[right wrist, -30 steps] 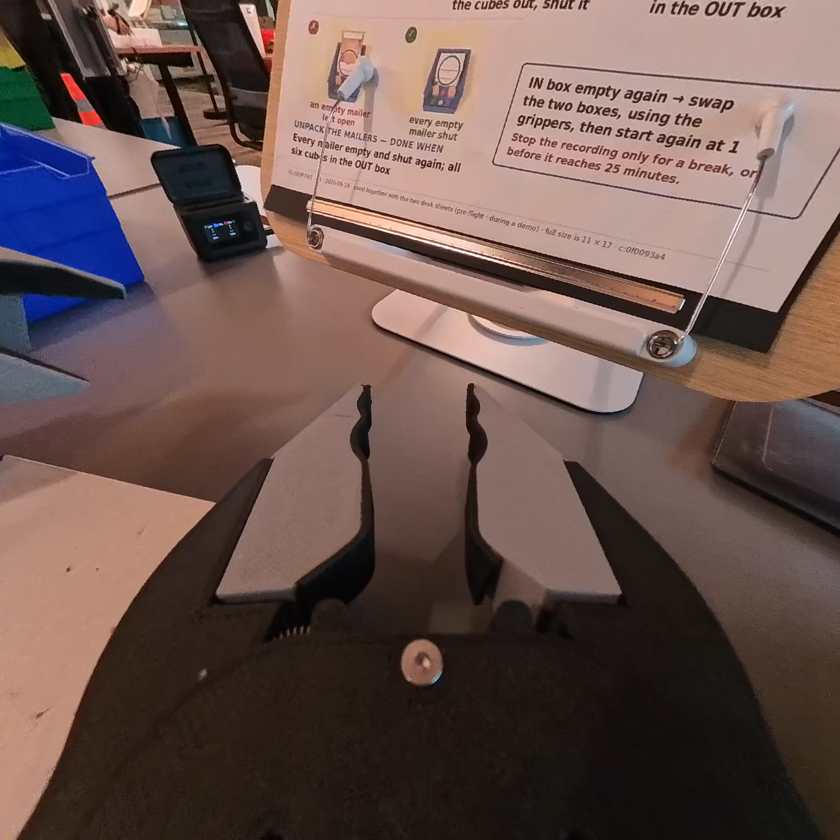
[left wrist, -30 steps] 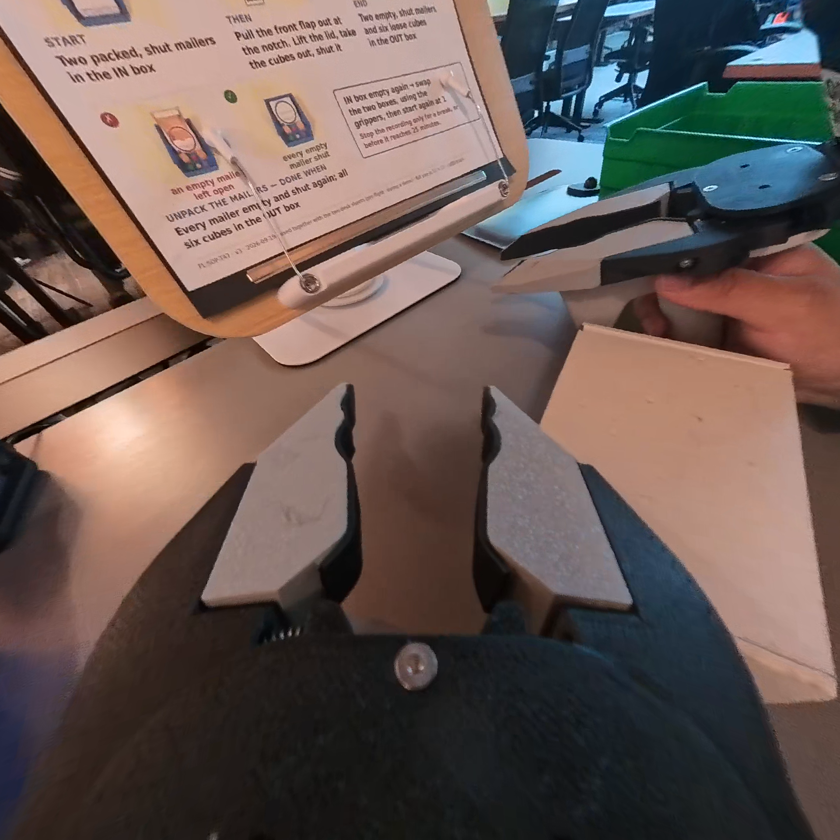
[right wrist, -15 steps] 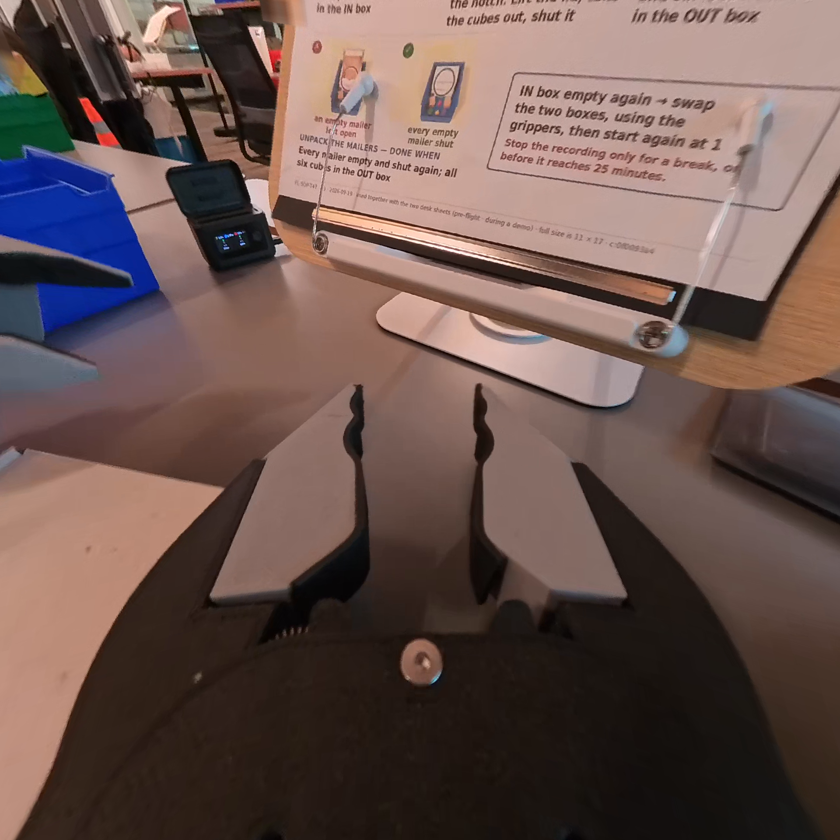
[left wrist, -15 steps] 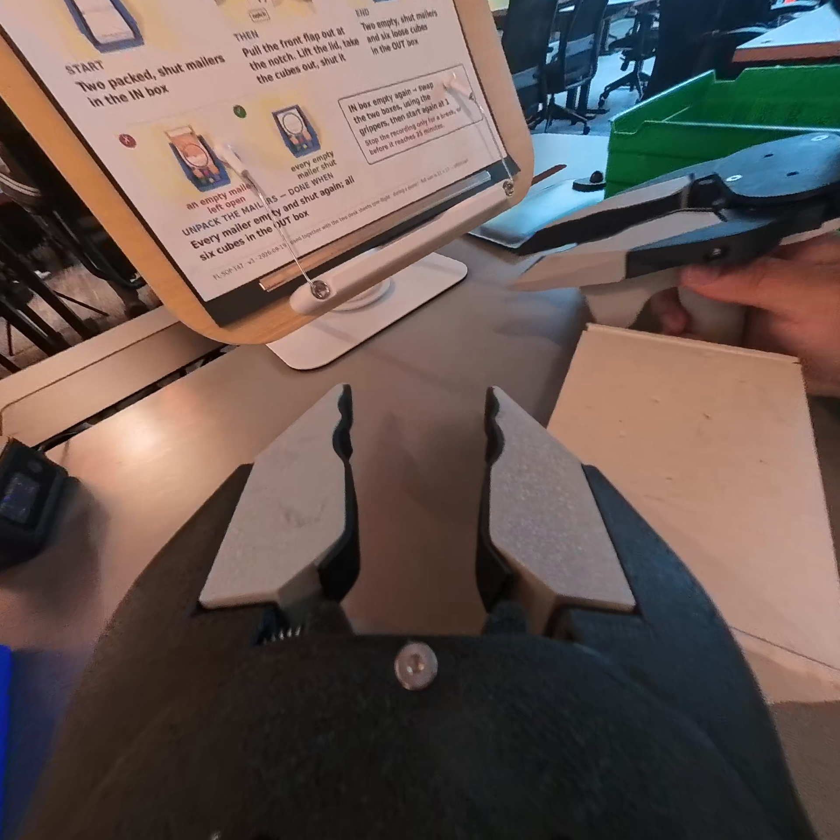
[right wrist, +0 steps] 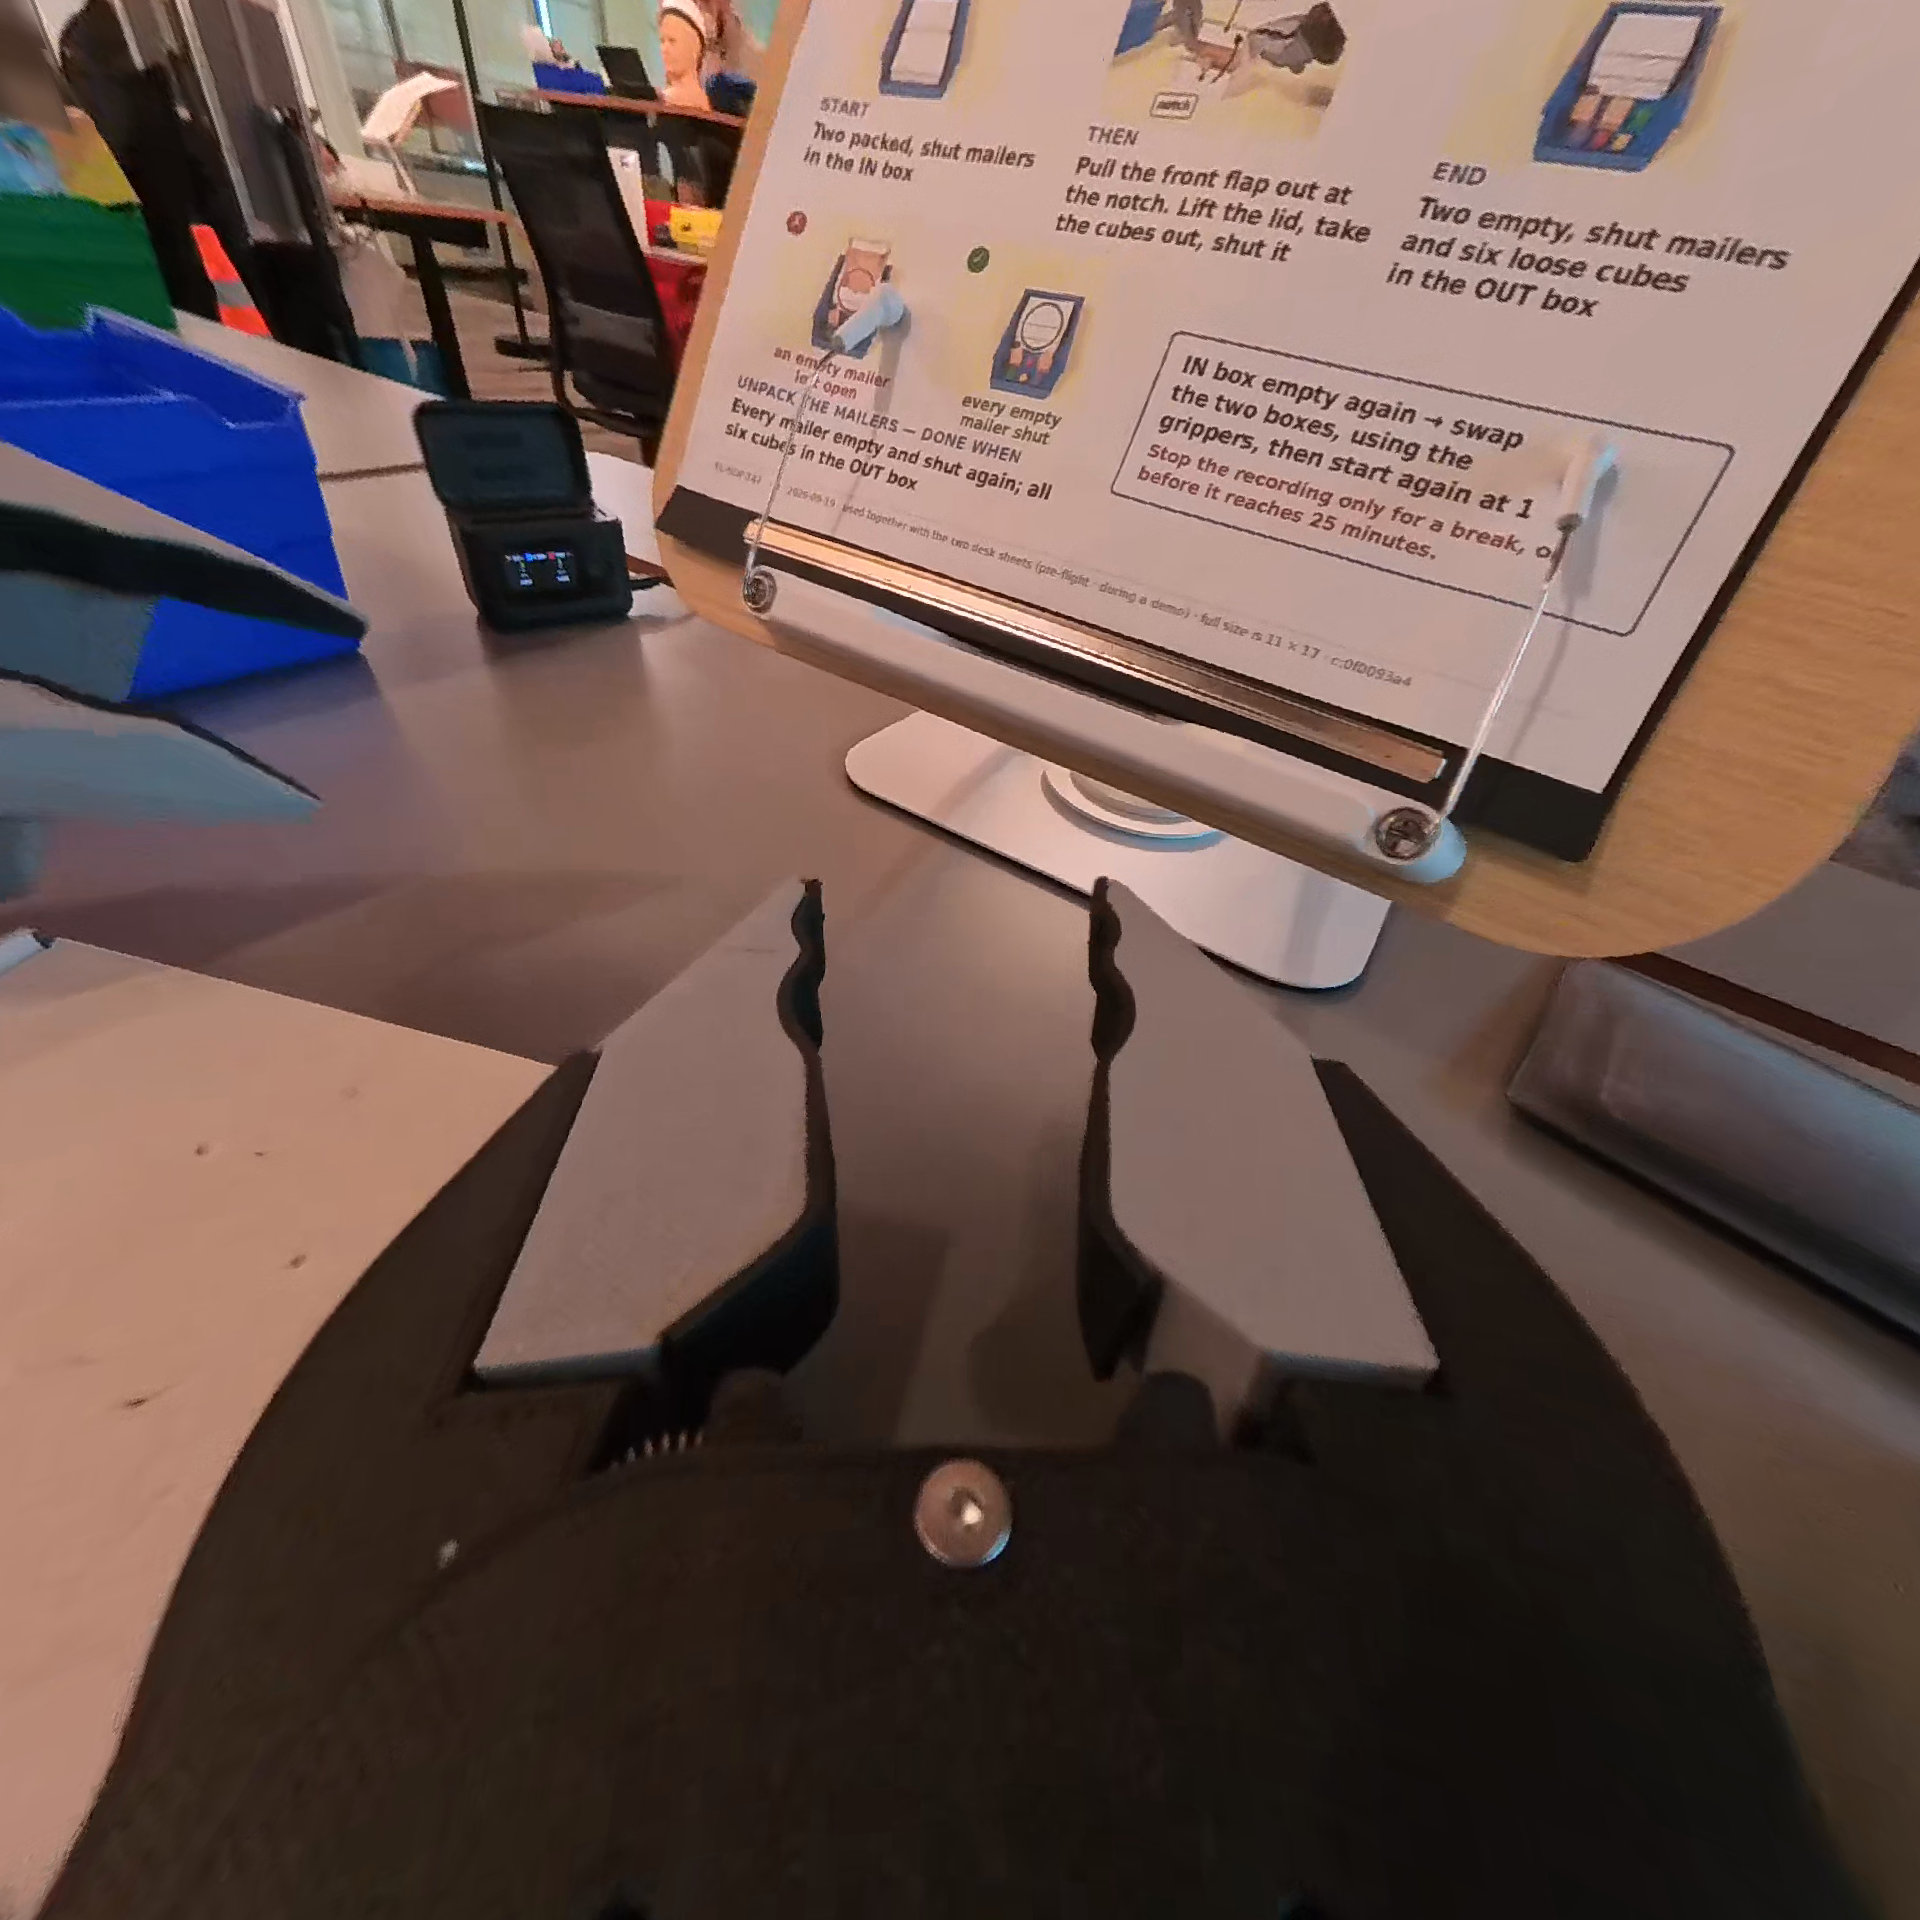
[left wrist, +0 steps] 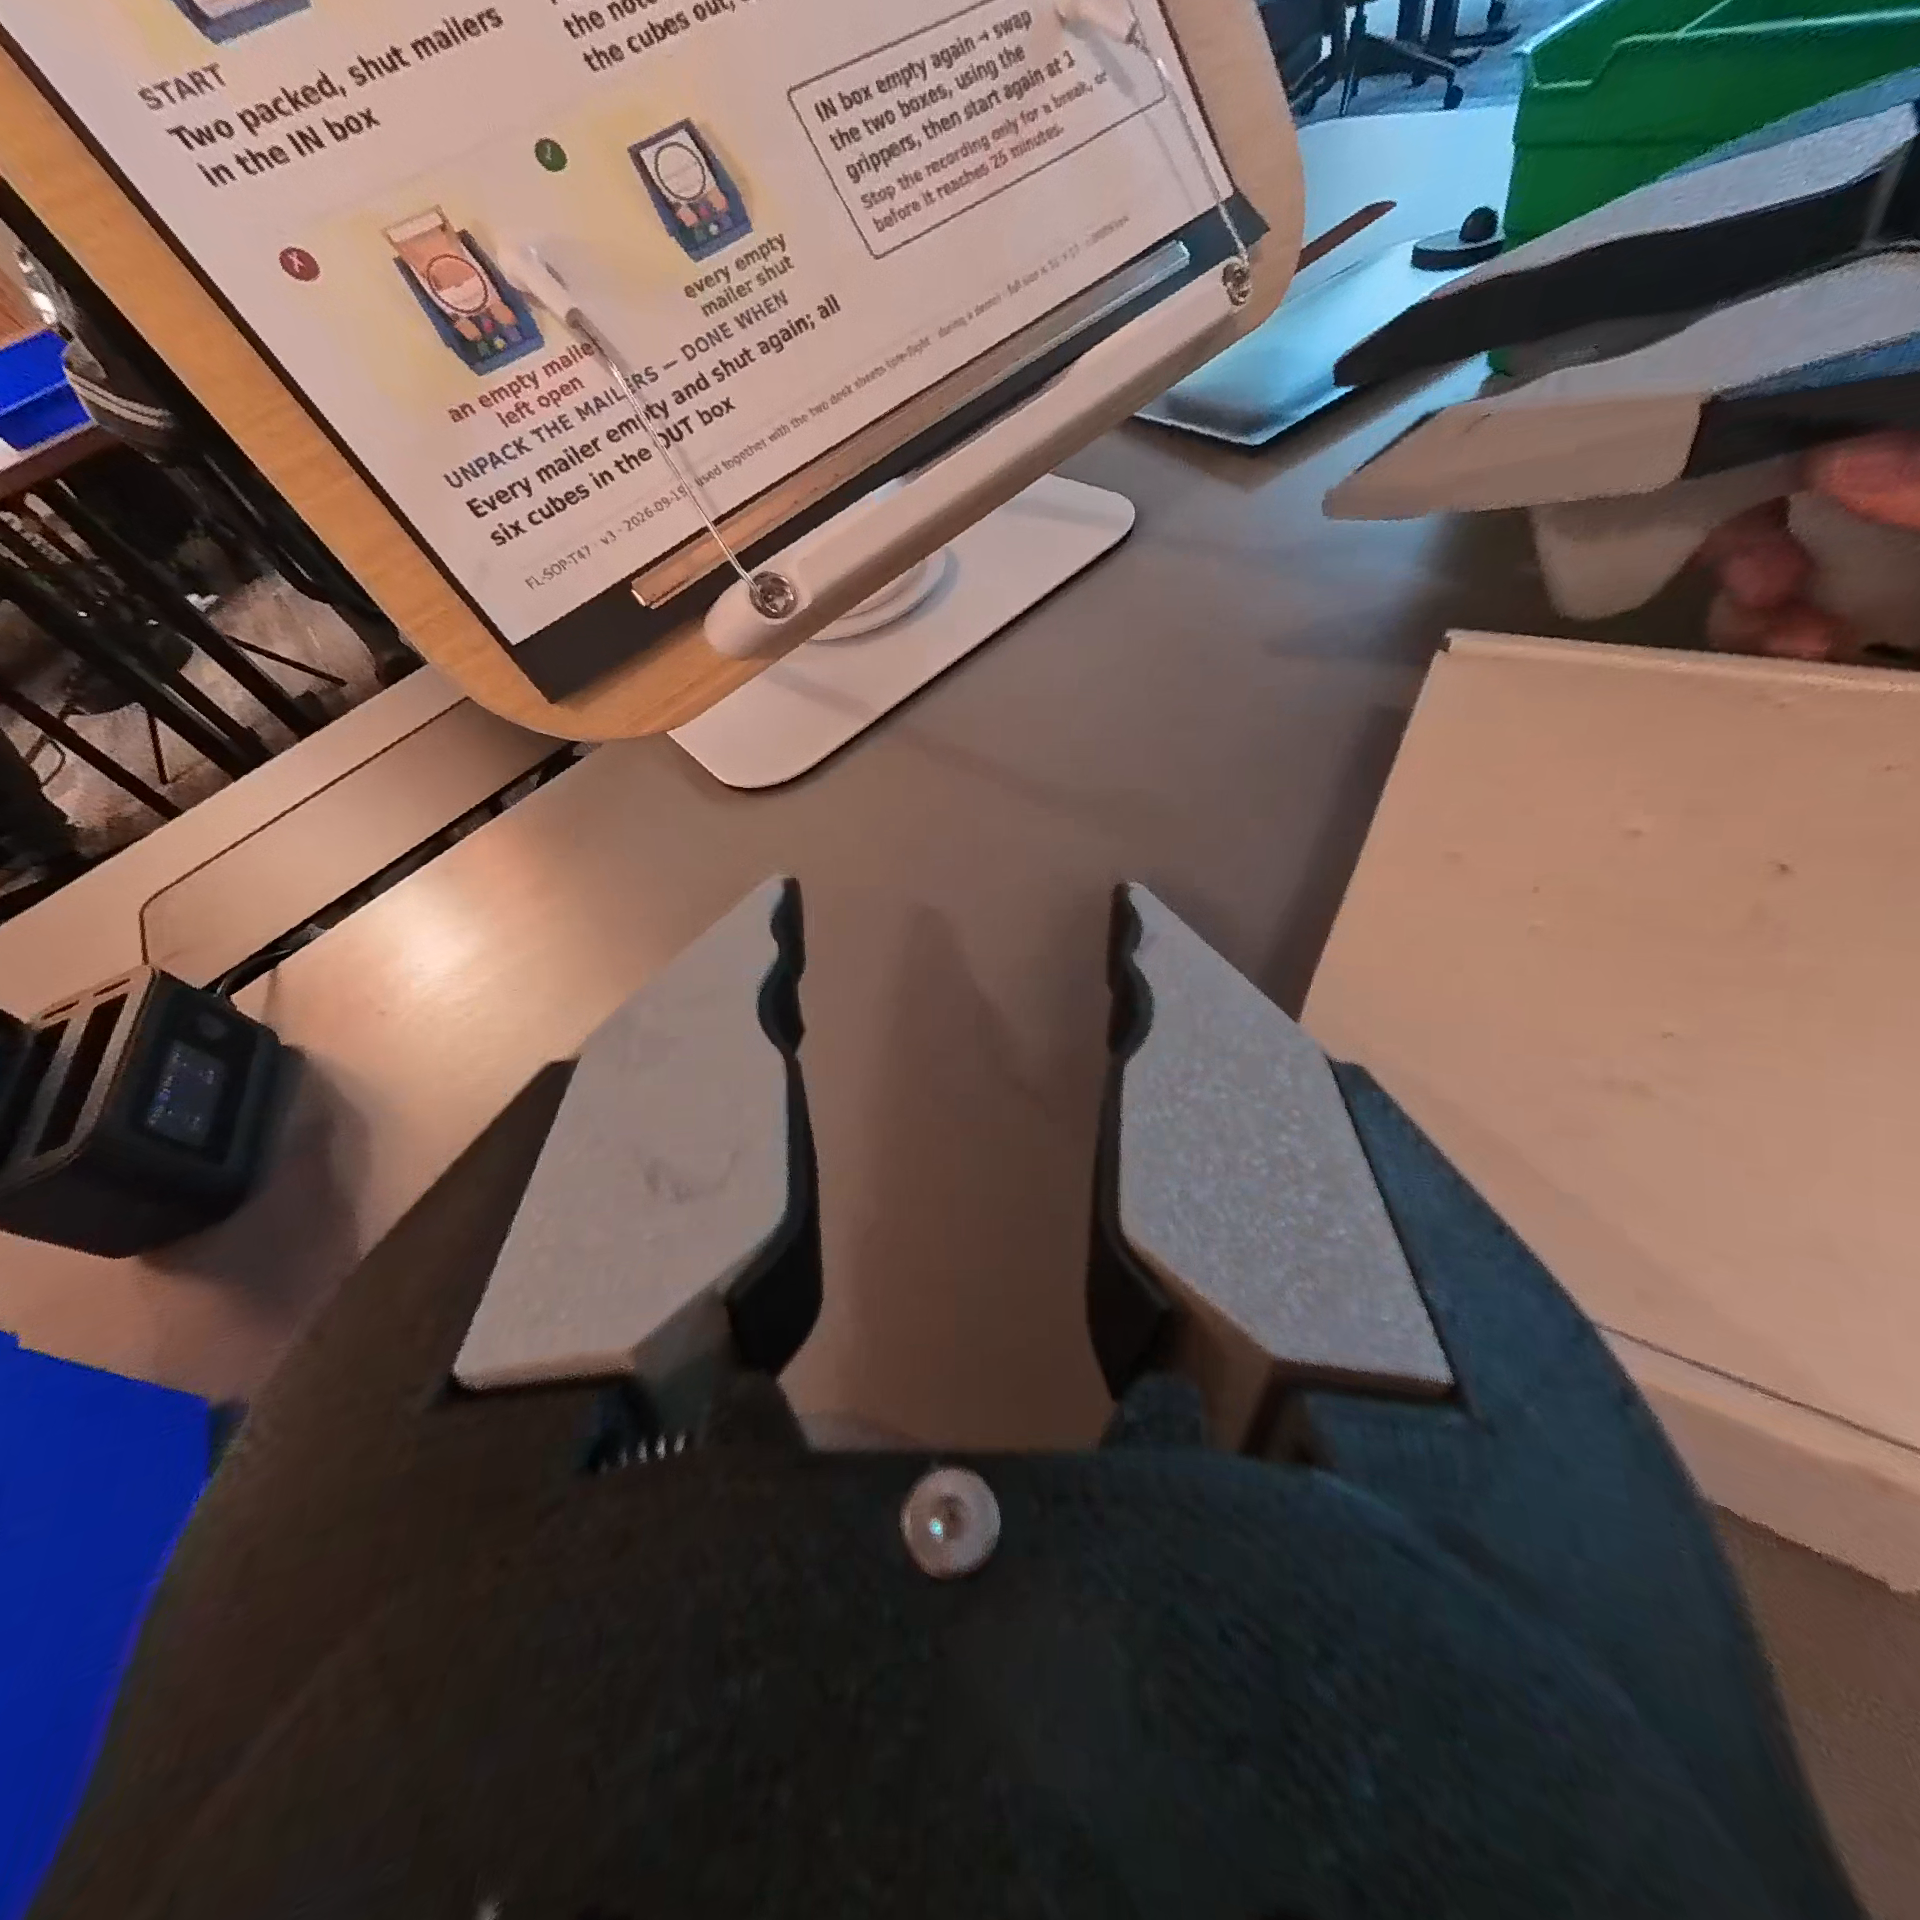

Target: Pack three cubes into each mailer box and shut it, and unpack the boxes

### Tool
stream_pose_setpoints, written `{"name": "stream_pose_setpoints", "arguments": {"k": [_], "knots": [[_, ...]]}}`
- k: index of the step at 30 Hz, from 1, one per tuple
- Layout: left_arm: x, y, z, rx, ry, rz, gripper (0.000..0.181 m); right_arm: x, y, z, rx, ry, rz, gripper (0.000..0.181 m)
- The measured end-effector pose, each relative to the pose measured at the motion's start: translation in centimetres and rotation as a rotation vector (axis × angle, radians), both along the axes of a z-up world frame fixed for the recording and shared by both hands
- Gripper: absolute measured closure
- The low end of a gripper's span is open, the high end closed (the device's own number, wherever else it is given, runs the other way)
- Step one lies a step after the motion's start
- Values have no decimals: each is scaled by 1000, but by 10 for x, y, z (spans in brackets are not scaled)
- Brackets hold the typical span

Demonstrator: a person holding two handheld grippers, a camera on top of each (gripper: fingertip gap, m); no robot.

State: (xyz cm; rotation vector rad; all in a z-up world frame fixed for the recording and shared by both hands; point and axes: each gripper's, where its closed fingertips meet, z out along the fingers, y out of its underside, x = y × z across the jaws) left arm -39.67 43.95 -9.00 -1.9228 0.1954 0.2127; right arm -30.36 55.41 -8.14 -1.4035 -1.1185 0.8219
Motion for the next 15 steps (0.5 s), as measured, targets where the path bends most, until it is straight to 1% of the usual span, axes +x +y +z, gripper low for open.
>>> {"name": "stream_pose_setpoints", "arguments": {"k": [3, 7, 8, 9, 10, 12, 15], "knots": [[-1, -1, -2, -14, 15, 5, 123, -3, -1, -3, 29, -29, -13, 133], [-1, -3, 3, 3, 2, -2, 123, -4, -3, -4, 49, -43, -10, 134], [-3, -3, 4, 6, -3, 2, 124, -4, -4, -3, 46, -42, -4, 135], [-5, -3, 3, 4, -7, 9, 124, -4, -4, -3, 40, -39, 1, 140], [-7, -3, 2, -1, -12, 16, 125, -5, -4, -4, 31, -39, 10, 146], [-10, -3, -3, -12, -19, 25, 130, -6, -5, -5, 10, -43, 35, 147], [-13, -2, -13, -66, -5, 36, 132, -9, -1, -9, 10, -75, 53, 147]]}}
